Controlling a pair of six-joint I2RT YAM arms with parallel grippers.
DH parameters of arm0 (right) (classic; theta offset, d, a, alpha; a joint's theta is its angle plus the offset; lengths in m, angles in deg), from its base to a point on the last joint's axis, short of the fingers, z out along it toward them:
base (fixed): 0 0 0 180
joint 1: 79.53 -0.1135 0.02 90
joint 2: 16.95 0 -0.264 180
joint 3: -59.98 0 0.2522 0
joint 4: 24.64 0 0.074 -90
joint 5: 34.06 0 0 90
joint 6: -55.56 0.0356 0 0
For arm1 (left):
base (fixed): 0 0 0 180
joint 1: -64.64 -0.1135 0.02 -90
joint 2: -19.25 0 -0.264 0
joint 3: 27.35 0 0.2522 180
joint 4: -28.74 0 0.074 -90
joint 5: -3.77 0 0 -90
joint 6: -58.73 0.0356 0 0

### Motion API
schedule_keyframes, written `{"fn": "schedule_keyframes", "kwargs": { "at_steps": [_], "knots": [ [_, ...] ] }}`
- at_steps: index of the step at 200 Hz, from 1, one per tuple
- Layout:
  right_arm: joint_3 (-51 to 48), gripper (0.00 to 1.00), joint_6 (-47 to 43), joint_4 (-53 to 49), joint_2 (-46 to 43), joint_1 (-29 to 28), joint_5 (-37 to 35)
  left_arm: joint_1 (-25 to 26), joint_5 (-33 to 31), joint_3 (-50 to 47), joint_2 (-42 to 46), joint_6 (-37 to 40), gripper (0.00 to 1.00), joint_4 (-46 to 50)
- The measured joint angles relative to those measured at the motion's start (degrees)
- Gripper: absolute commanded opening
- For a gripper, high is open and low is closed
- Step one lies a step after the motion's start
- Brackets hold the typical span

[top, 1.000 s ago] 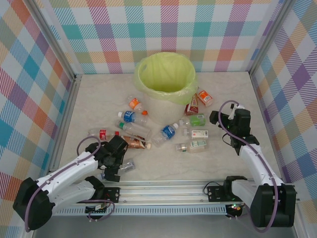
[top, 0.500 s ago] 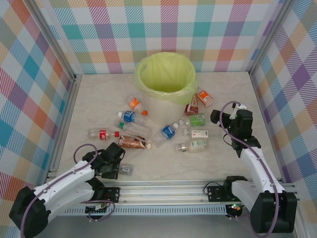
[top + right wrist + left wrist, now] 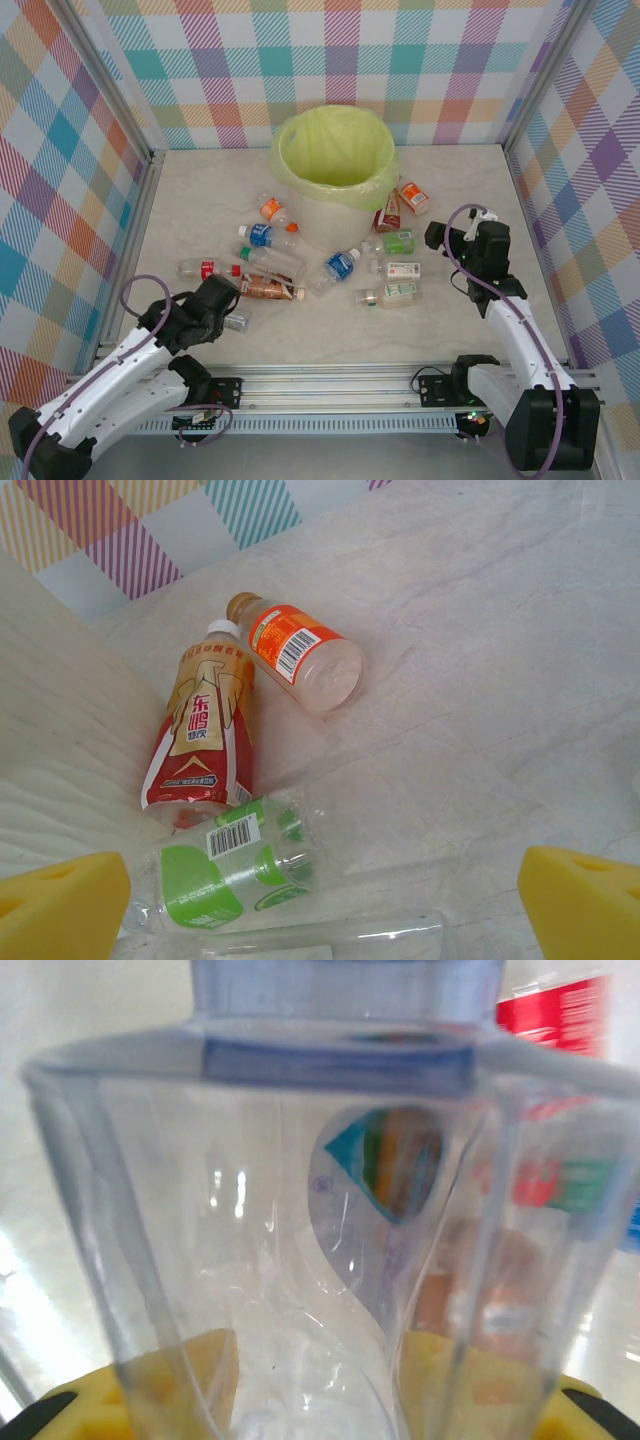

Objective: Put the plastic bottles in the bin

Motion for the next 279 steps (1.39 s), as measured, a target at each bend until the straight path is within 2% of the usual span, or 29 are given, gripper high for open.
{"fn": "schedule_keyframes", "kwargs": {
  "at_steps": [30,68,102,144,175,211,228,245,270,279],
  "knots": [
    [0.74,1.00,1.81,-1.31,0.76,0.00,0.02,-0.02,-4.55,8.24,-1.49,15.28,0.44,-4.00],
    [3.76,1.00,4.74,-3.89,4.50,0.00,0.24,-0.07,-7.06,21.53,-9.29,39.80,0.50,-16.15],
    [5.60,1.00,8.39,-5.27,7.32,0.00,1.57,-0.11,-2.97,40.65,-24.61,60.39,0.51,-25.53],
    [5.73,1.00,10.64,-6.60,6.88,0.00,1.99,-0.11,2.45,65.35,-44.41,77.53,0.53,-29.68],
    [5.75,1.00,10.62,-9.35,4.28,0.00,1.88,-0.28,3.34,81.88,-58.05,83.97,0.54,-26.64],
    [5.77,1.00,10.01,-13.18,0.90,0.00,1.68,-0.92,4.22,101.26,-73.85,85.55,0.54,-15.52],
    [5.77,1.00,9.35,-15.26,-0.50,0.00,1.66,-1.27,5.25,114.75,-83.17,85.37,0.54,-7.58],
    [5.77,1.00,8.85,-17.16,-1.86,0.00,1.66,-1.64,6.19,133.15,-94.53,84.91,0.55,0.59],
    [5.77,1.00,8.13,-19.41,-3.13,0.00,1.66,-2.43,8.55,135.82,-98.14,82.86,0.57,8.11],
    [5.77,1.00,7.67,-20.17,-3.32,0.00,1.46,-2.80,9.40,138.09,-99.78,82.14,0.65,10.67]
  ]
}}
